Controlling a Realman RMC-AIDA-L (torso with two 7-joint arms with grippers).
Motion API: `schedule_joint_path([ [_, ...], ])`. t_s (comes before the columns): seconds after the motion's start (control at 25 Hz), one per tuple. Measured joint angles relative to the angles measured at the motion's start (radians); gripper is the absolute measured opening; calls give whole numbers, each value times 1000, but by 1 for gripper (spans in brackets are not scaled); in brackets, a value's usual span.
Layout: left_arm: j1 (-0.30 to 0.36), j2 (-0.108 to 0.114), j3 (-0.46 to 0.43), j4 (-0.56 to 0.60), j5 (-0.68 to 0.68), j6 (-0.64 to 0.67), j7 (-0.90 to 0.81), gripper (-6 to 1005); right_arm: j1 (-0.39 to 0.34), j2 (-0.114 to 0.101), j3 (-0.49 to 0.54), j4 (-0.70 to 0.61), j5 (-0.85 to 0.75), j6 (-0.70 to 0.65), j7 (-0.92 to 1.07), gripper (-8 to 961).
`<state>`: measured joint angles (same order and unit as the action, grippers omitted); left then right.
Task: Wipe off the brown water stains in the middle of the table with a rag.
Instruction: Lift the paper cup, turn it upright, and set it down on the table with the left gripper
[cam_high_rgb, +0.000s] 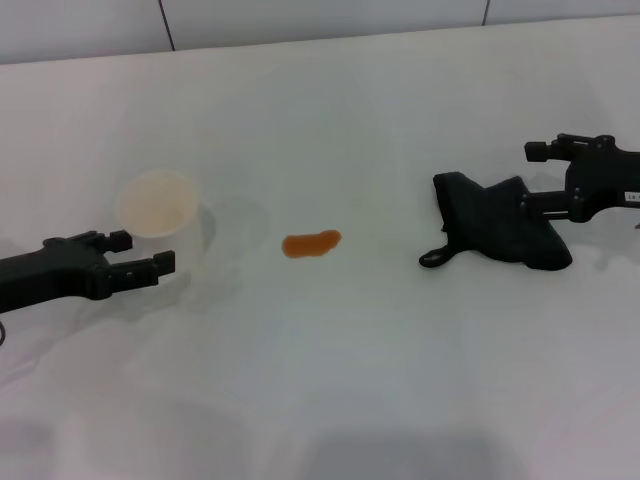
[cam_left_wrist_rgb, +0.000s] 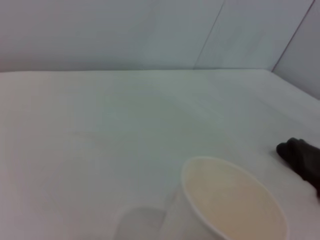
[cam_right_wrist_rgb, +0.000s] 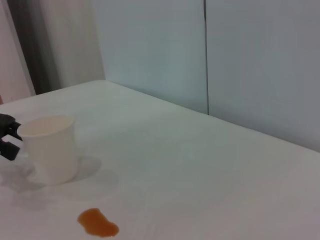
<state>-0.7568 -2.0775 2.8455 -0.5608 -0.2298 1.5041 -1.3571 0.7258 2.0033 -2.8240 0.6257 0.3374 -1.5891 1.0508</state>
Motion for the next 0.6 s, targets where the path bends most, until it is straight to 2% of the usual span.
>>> schedule_joint_path([
  [0.28, 13, 2, 0, -62, 8, 76, -32, 881, 3, 0, 0, -1, 0, 5, 0, 857],
  [0.6, 58, 5, 0, -154, -108, 239, -32, 881, 5, 0, 0, 3, 0, 1, 1, 858],
])
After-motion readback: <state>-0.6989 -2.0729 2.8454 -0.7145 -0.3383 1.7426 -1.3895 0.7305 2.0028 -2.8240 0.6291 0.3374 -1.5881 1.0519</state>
